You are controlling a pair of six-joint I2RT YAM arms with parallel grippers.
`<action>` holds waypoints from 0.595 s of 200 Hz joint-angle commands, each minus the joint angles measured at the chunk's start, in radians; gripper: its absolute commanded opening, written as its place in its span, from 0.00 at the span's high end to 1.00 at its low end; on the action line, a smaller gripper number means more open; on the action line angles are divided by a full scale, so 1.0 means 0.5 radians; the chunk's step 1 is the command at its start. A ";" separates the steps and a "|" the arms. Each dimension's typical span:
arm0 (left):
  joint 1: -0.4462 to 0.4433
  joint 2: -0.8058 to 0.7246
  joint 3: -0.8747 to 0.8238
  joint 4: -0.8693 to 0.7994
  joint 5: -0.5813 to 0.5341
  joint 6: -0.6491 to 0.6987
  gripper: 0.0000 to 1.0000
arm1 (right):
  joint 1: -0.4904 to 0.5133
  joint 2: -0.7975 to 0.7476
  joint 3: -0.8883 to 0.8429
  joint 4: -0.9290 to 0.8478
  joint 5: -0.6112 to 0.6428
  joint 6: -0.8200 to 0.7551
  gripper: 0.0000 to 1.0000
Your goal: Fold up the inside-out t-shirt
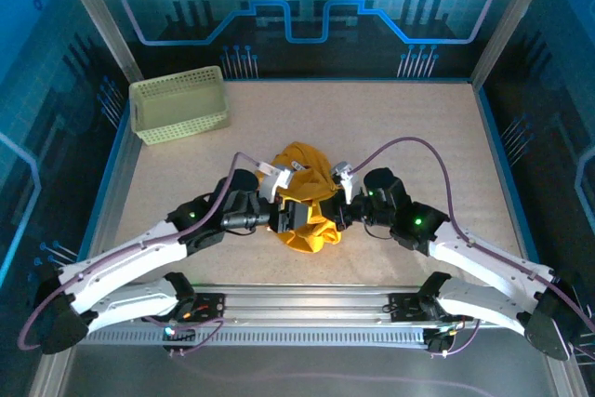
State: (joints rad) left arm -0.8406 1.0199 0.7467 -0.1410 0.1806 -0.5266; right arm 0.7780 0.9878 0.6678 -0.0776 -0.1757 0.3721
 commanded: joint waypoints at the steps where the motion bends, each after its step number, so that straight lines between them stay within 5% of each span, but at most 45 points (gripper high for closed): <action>1: 0.004 0.064 -0.065 0.240 0.022 -0.108 0.51 | -0.005 -0.042 0.070 0.022 -0.012 -0.039 1.00; 119: 0.254 0.350 -0.215 1.011 0.313 -0.370 0.51 | 0.005 -0.097 0.014 0.037 -0.077 -0.048 1.00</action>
State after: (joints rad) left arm -0.7181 1.1679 0.6395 0.2176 0.2478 -0.6765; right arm 0.7780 0.9516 0.6678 -0.0818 -0.1909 0.3653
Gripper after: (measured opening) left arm 0.491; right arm 0.082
